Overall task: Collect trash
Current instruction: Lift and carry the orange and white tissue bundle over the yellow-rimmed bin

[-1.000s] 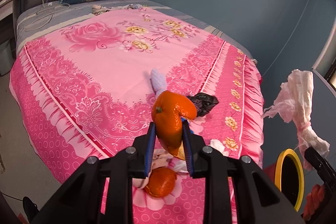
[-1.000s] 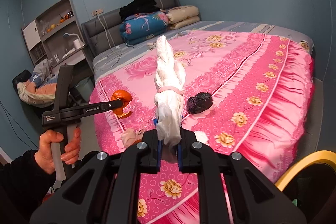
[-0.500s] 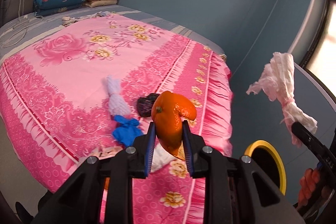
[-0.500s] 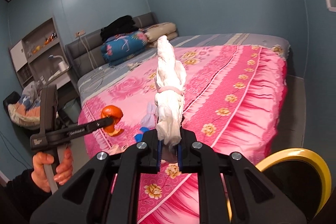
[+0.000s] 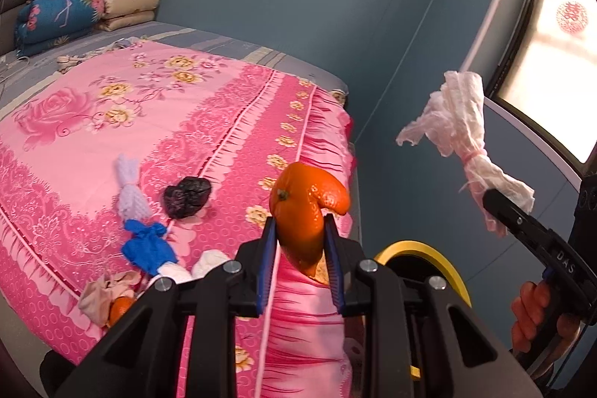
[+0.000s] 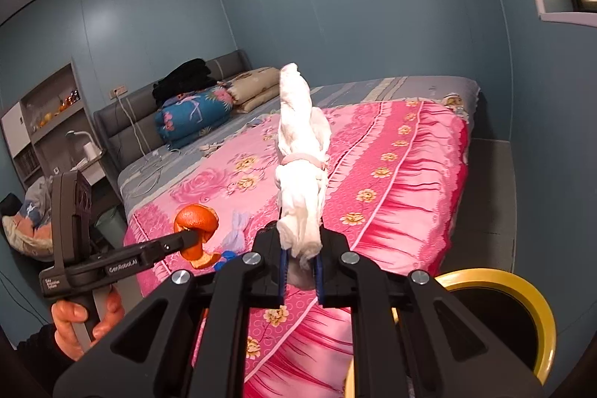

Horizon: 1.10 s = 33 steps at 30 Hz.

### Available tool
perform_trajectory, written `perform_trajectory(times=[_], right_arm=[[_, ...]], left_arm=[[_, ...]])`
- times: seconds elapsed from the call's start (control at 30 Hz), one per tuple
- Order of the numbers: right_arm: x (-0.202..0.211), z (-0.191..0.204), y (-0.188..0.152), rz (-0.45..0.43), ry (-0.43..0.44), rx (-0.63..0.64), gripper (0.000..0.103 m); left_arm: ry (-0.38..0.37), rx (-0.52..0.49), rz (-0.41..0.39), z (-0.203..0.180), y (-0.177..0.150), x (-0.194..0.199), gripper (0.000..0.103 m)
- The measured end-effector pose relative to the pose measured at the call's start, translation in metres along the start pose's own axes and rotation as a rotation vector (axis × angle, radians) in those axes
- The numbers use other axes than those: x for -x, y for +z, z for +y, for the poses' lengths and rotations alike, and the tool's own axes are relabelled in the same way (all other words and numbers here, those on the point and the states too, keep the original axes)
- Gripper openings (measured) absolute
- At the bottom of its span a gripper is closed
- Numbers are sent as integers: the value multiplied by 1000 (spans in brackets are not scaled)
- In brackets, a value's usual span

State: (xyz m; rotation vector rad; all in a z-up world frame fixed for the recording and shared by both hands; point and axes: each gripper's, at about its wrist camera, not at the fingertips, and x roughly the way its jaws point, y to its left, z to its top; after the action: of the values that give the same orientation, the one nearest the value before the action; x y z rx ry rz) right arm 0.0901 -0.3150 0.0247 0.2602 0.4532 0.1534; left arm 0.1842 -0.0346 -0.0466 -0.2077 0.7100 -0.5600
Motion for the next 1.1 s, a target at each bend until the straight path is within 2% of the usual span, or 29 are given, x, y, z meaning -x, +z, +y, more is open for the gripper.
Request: perform_trajectory(times=[0.33, 0.57, 0.67, 1.1], right_arm=[[33, -18, 5, -58, -54, -17, 11], [50, -35, 9, -95, -123, -34, 11], [57, -43, 9, -108, -179, -41, 11], [74, -64, 7, -119, -227, -78, 11]], left_arm=[[-51, -65, 40, -47, -3, -23, 23], [-69, -119, 75, -76, -10, -38, 23], [-77, -135, 93, -86, -14, -45, 23], [-101, -220, 171, -130, -30, -76, 23]])
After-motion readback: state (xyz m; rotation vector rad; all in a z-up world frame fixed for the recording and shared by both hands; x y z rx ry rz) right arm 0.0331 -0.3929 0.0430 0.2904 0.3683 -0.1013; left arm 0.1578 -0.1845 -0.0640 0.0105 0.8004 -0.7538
